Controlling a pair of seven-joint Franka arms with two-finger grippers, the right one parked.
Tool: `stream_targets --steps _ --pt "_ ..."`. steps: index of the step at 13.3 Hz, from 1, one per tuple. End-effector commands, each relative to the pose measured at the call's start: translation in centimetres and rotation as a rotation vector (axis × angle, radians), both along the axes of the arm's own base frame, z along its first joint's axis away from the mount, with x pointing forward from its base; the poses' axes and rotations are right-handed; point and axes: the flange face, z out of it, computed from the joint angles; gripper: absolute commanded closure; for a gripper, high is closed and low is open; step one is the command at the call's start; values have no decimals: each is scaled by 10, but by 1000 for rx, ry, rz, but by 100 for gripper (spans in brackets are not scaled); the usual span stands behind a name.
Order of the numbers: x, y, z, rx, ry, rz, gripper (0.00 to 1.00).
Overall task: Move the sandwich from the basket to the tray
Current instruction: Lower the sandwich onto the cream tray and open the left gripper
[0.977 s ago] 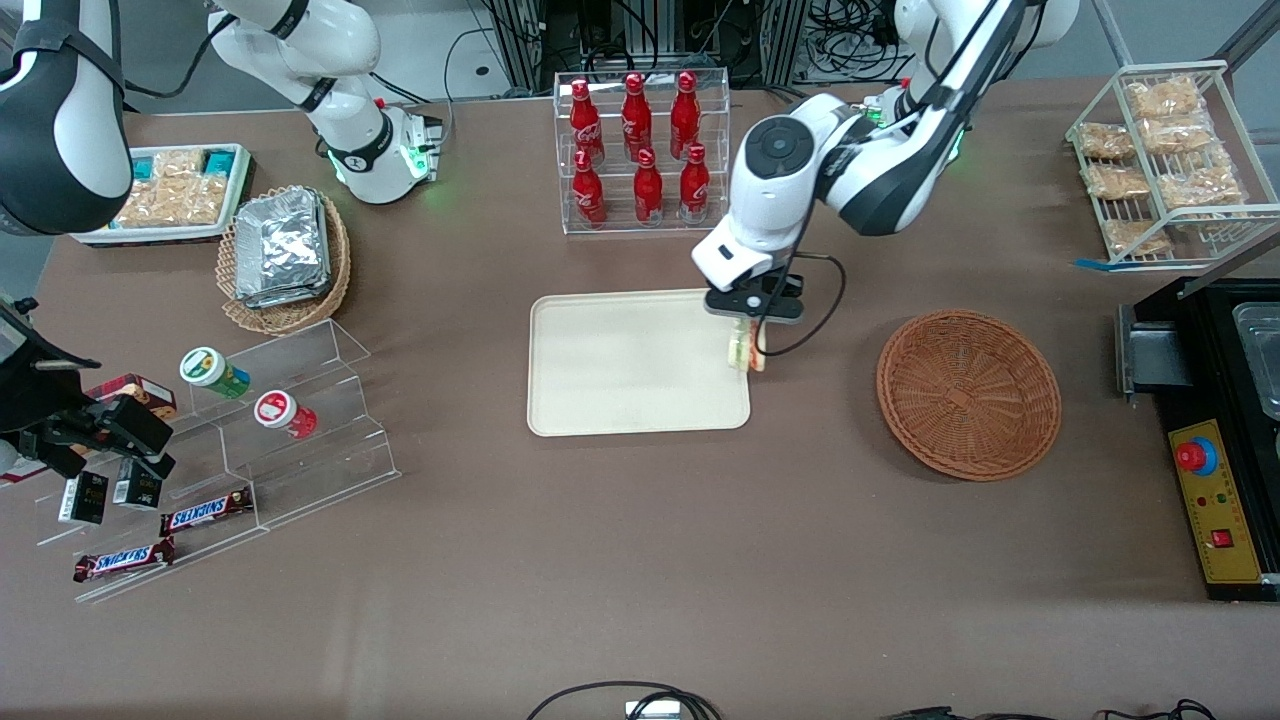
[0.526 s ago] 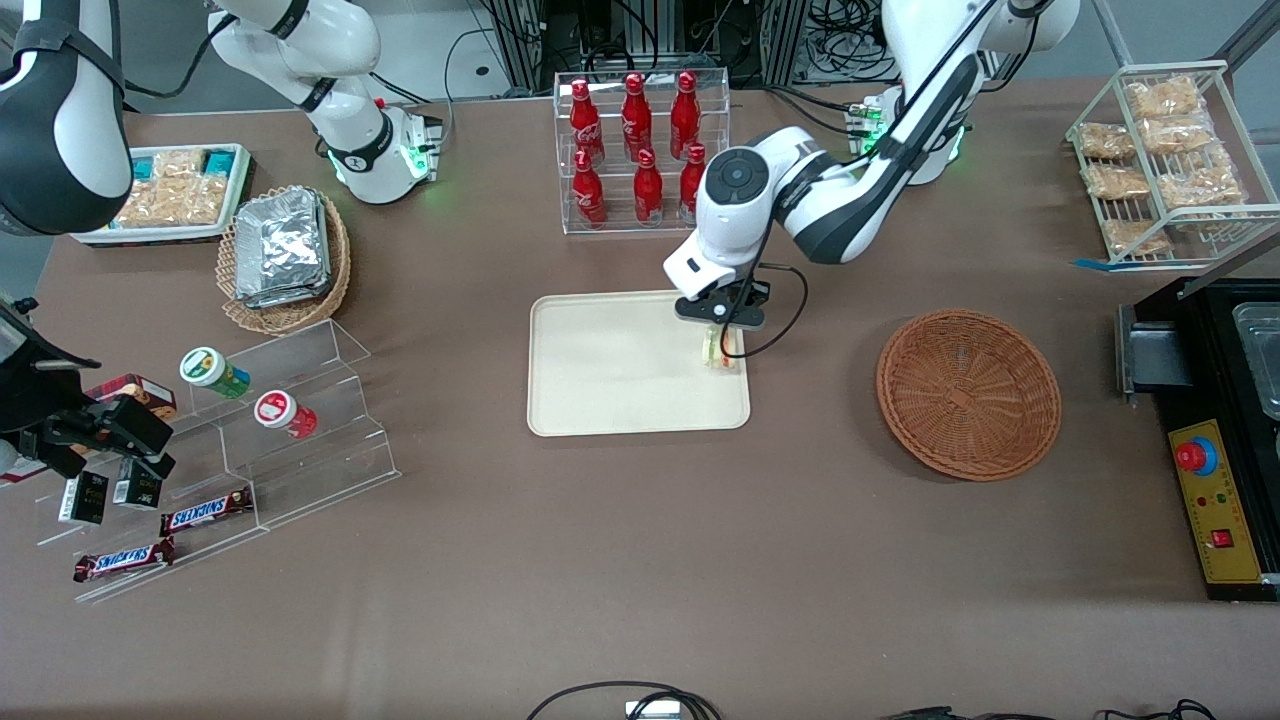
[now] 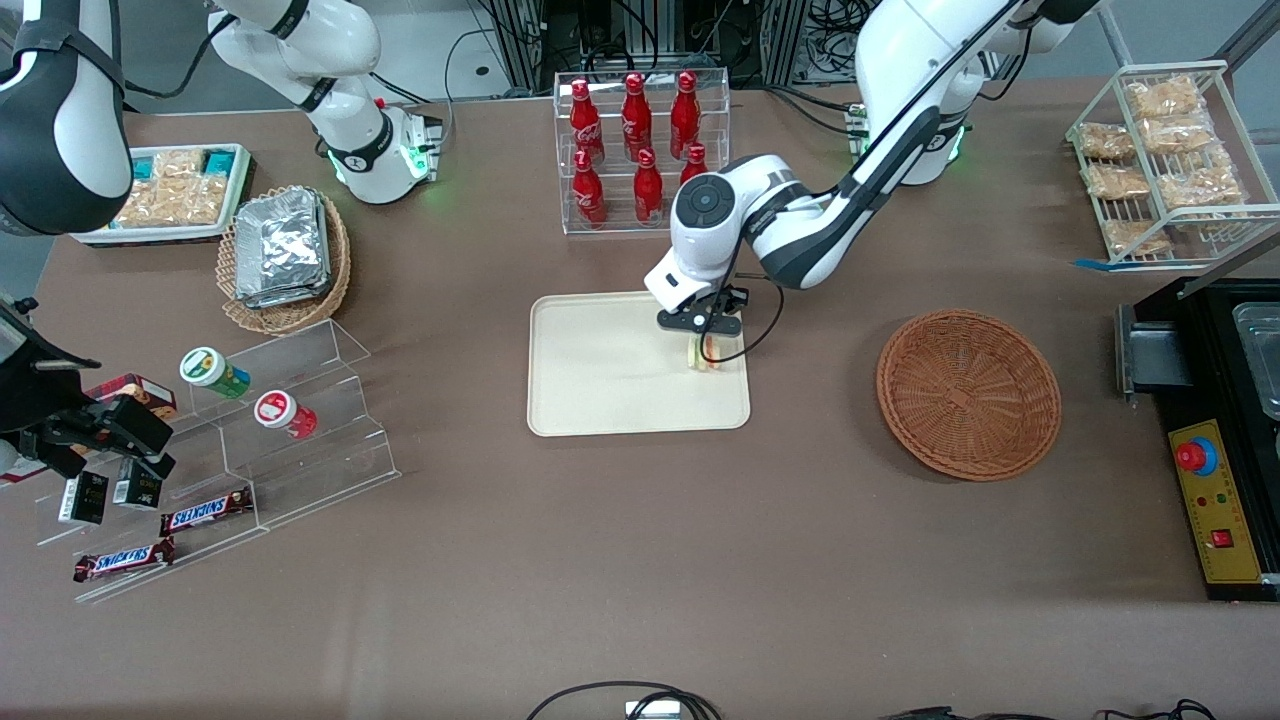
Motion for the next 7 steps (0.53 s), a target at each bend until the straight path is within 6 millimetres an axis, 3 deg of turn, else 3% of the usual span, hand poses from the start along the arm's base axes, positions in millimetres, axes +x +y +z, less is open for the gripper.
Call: stream_targets --steps 1,3,4,6,7 --pt "-5 -13 -15 23 -13 0 100" --pt "-7 -13 -24 34 -12 -5 100" --pt "-7 -13 -25 33 -12 -6 95" --pt "-7 -13 -25 35 -13 -9 44" --pt "-7 -13 -24 35 -14 -9 26"
